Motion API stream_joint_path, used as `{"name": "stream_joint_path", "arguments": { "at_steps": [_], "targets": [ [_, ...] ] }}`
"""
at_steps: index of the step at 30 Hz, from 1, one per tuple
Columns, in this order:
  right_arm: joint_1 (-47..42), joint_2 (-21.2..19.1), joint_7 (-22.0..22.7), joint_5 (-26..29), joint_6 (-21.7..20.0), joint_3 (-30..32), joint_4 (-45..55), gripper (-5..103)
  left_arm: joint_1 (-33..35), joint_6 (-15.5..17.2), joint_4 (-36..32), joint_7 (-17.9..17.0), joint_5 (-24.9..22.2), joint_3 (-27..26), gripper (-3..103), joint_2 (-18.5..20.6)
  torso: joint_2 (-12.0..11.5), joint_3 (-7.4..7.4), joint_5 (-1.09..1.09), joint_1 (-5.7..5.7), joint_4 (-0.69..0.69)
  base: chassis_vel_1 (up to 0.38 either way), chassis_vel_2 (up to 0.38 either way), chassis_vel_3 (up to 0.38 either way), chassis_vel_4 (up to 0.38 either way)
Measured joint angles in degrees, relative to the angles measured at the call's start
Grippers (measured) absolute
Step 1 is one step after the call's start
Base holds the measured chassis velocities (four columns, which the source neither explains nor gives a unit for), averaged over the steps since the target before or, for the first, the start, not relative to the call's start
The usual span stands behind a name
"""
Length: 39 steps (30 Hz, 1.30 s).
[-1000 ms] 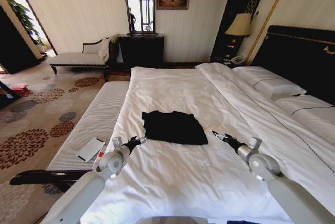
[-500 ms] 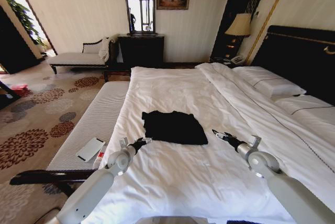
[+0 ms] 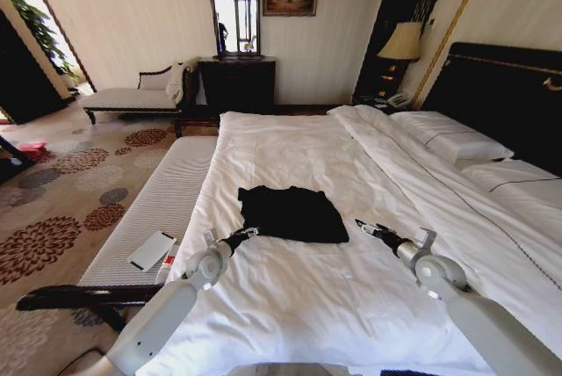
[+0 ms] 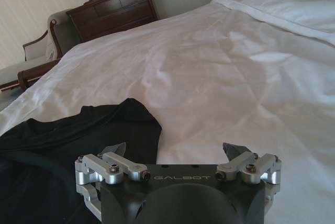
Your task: Fold the clothes on the bed.
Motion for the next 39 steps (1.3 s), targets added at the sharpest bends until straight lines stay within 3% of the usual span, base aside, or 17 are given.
{"name": "stream_joint_path", "arguments": {
  "at_steps": [1,3,5,8,12,16,18,20,23,24,29,39],
  "targets": [
    [0.0,0.0,0.0,0.0,0.0,0.0,0.0,100,-0.1,-0.1,0.3,0.1,0.1,0.0,82,-0.3,0.0,0.00,0.00,0.00,0.00,0.000,0.000,0.000,0.000],
    [-0.1,0.0,0.0,0.0,0.0,-0.1,0.0,100,-0.1,-0.8,1.0,0.2,0.5,0.0,66,-0.9,0.0,0.00,0.00,0.00,0.00,0.000,0.000,0.000,0.000],
    [-0.2,0.1,0.0,-0.1,0.0,-0.1,0.0,100,-0.1,-1.0,1.2,0.2,0.7,0.0,66,-1.1,0.0,0.00,0.00,0.00,0.00,0.000,0.000,0.000,0.000],
    [-0.2,0.2,0.0,-0.2,0.0,-0.2,-0.1,100,0.3,-1.3,1.3,0.2,0.7,-0.2,50,-1.1,0.0,0.00,0.00,0.00,0.00,0.000,0.000,0.000,0.000],
    [-0.1,0.3,0.3,0.6,-0.2,-0.4,0.0,100,0.6,-1.3,0.6,0.0,0.4,-0.4,39,-0.7,0.0,0.00,0.00,0.00,0.00,0.000,0.000,0.000,0.000],
    [-0.1,0.3,1.3,4.2,-1.7,-0.5,0.8,100,0.8,-1.3,-0.4,-0.3,0.1,-0.5,23,-0.3,0.0,0.00,0.00,0.00,0.00,0.000,0.000,0.000,0.000],
    [-0.1,0.2,4.1,9.0,-5.4,-0.4,1.9,100,0.8,-1.3,-0.9,-0.5,0.1,-0.5,12,-0.2,0.0,0.00,0.00,0.00,0.00,0.000,0.000,0.000,0.000],
    [0.0,0.2,5.2,10.7,-6.7,-0.2,2.3,100,0.8,-1.3,-1.0,-0.6,0.2,-0.5,12,-0.2,0.0,0.00,0.00,-0.01,0.00,0.000,0.000,0.000,0.000],
    [0.3,0.4,9.6,15.8,-11.4,0.0,2.9,101,1.0,-1.3,-1.4,-1.0,0.4,-0.5,4,-0.2,0.0,0.00,-0.01,0.00,0.00,0.000,0.000,0.000,0.000],
    [0.5,0.6,10.9,17.7,-12.5,0.0,2.9,97,1.2,-1.4,-1.6,-1.0,0.6,-0.5,4,-0.2,0.0,0.00,-0.01,0.00,0.00,0.000,0.000,0.000,0.000],
    [1.6,1.5,11.6,20.8,-13.7,-0.4,2.3,89,1.6,-1.4,-2.5,-1.2,0.7,-0.6,4,0.1,0.0,0.00,-0.01,0.00,0.00,0.000,0.000,0.000,0.000],
    [4.4,3.3,11.3,21.1,-14.3,-2.5,-0.5,95,1.5,-1.4,-3.4,-1.9,0.2,-0.1,4,0.6,0.0,0.00,0.00,0.00,0.00,0.000,0.000,0.000,0.000]
  ]
}}
